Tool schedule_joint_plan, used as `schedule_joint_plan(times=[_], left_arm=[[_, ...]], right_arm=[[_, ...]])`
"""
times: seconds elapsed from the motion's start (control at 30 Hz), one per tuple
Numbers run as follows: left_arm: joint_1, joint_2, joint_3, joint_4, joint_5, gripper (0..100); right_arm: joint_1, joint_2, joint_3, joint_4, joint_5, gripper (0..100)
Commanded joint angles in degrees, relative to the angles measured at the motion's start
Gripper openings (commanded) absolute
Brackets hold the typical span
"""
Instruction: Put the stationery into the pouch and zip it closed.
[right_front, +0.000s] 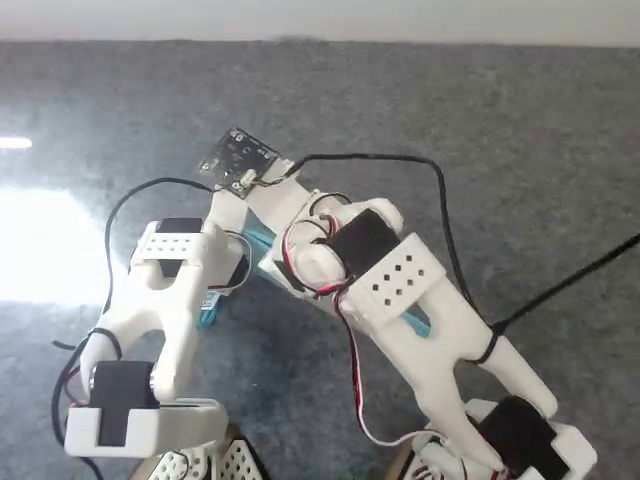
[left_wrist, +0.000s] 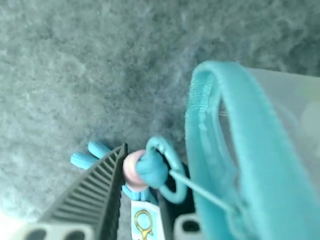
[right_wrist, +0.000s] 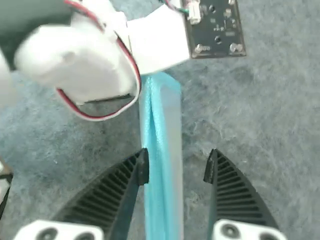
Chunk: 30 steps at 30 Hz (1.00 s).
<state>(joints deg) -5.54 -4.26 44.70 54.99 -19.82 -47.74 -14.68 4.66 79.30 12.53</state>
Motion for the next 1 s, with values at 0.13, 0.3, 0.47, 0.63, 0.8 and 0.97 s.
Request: schedule_joint_plan(times=[0.13, 0.3, 0.47, 0.63, 0.8, 0.97], left_arm=[[-0.88, -0.53, 0.04, -0.53, -0.18, 1], [-0.88, -0.53, 0.04, -0.53, -0.09, 1], [-0.62, -0.53, 0.13, -0.53, -0.09, 1], [-0.62, -0.53, 0.13, -0.62, -0.09, 1], [-0.62, -0.53, 0.13, -1.23, -0.09, 1], [-0.62, -0.53, 0.22, -1.23, -0.09, 1]], right_arm=[[-2.77, 2.15, 0.09, 0.84, 1.23, 19.9], [-1.54, 6.55, 0.26, 1.10, 1.23, 19.5], [2.51, 11.12, 0.00, -1.45, 1.32, 13.6], [3.03, 8.92, -0.44, -2.24, 1.23, 1.3], [3.12, 3.56, -1.14, -2.07, 1.58, 0.8], [3.03, -0.13, -1.23, -1.54, 1.23, 1.3]])
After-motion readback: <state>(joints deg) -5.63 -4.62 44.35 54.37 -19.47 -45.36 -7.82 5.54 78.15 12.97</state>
